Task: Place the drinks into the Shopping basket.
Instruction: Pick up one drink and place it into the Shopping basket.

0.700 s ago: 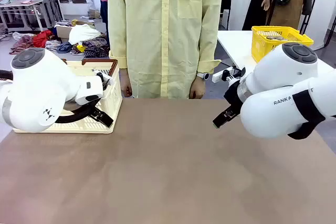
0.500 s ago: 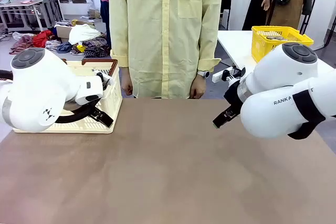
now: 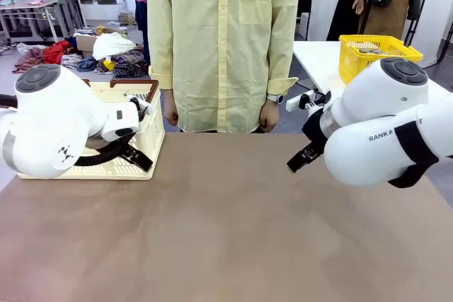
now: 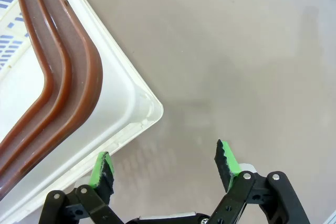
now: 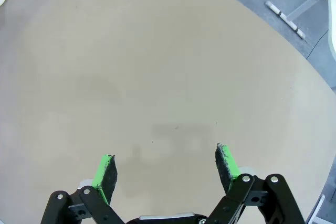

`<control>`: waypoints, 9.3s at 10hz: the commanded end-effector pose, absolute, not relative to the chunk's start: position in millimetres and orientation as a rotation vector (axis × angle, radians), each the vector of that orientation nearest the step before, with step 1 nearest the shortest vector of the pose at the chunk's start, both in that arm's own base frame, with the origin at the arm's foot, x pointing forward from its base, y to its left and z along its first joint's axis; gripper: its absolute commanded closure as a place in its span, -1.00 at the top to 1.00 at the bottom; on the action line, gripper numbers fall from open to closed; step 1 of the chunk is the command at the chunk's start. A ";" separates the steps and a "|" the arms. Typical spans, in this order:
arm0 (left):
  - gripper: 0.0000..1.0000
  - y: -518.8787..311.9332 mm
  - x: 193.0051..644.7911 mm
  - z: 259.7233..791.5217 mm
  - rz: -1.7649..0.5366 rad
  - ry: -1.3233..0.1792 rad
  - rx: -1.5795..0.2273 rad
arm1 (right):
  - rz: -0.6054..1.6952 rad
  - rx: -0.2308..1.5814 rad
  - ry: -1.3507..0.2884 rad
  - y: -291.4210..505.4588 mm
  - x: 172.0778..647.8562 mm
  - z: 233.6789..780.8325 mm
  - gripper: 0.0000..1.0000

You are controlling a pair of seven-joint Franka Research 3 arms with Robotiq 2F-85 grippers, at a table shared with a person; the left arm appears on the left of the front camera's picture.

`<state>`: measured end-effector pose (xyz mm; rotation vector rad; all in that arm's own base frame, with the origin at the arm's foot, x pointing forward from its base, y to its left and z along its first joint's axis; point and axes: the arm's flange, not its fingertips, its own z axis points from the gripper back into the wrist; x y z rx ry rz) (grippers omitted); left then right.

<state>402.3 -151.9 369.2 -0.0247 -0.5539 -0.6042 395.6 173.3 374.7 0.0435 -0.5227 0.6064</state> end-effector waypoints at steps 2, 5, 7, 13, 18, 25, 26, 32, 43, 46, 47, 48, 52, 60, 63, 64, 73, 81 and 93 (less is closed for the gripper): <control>1.00 -152.1 403.2 370.5 -0.603 -0.552 -0.025 | 0.607 0.043 -0.528 172.6 395.1 375.4 1.00; 1.00 -152.1 403.2 370.5 -0.603 -0.552 -0.025 | 0.607 0.043 -0.528 172.6 395.1 375.4 1.00; 1.00 -152.1 403.2 370.5 -0.603 -0.552 -0.025 | 0.607 0.043 -0.528 172.6 395.1 375.4 1.00; 1.00 -155.3 388.5 395.1 -0.555 -0.211 -0.307 | 0.533 0.283 -0.135 169.8 384.7 401.9 1.00; 1.00 -49.5 341.0 501.7 -0.471 -0.264 -0.944 | 0.269 1.142 0.051 31.3 355.4 484.8 1.00; 1.00 208.0 257.4 416.4 0.371 -0.725 -1.117 | -0.427 1.428 -0.388 -228.1 253.3 439.7 1.00; 1.00 229.1 248.9 439.7 0.299 -0.634 -1.103 | -0.485 1.365 -0.389 -222.7 258.6 431.2 1.00; 1.00 229.1 248.9 439.7 0.299 -0.634 -1.103 | -0.427 1.417 -0.345 -246.5 235.2 443.6 1.00; 1.00 229.1 248.9 439.7 0.299 -0.634 -1.103 | -0.427 1.417 -0.345 -246.5 235.2 443.6 1.00; 1.00 229.1 248.9 439.7 0.299 -0.634 -1.103 | -0.427 1.417 -0.345 -246.5 235.2 443.6 1.00; 1.00 229.1 248.9 439.7 0.299 -0.634 -1.103 | -0.427 1.417 -0.345 -246.5 235.2 443.6 1.00; 1.00 229.1 248.9 439.7 0.299 -0.634 -1.103 | -0.427 1.417 -0.345 -246.5 235.2 443.6 1.00; 1.00 229.1 248.9 439.7 0.299 -0.634 -1.103 | -0.427 1.417 -0.345 -246.5 235.2 443.6 1.00; 1.00 229.1 248.9 439.7 0.299 -0.634 -1.103 | -0.427 1.417 -0.345 -246.5 235.2 443.6 1.00; 1.00 229.1 248.9 439.7 0.299 -0.634 -1.103 | -0.427 1.417 -0.345 -246.5 235.2 443.6 1.00; 1.00 229.1 248.9 439.7 0.299 -0.634 -1.103 | -0.450 1.415 -0.341 -243.4 236.9 442.2 1.00; 1.00 229.1 248.9 439.7 0.299 -0.634 -1.103 | 0.041 0.151 -0.248 -6.0 391.0 515.5 1.00; 1.00 229.1 248.9 439.7 0.299 -0.634 -1.103 | -0.099 0.058 -0.279 -32.9 423.1 496.5 1.00; 1.00 229.1 248.9 439.7 0.299 -0.634 -1.103 | -0.318 0.404 0.036 -239.2 386.1 581.1 1.00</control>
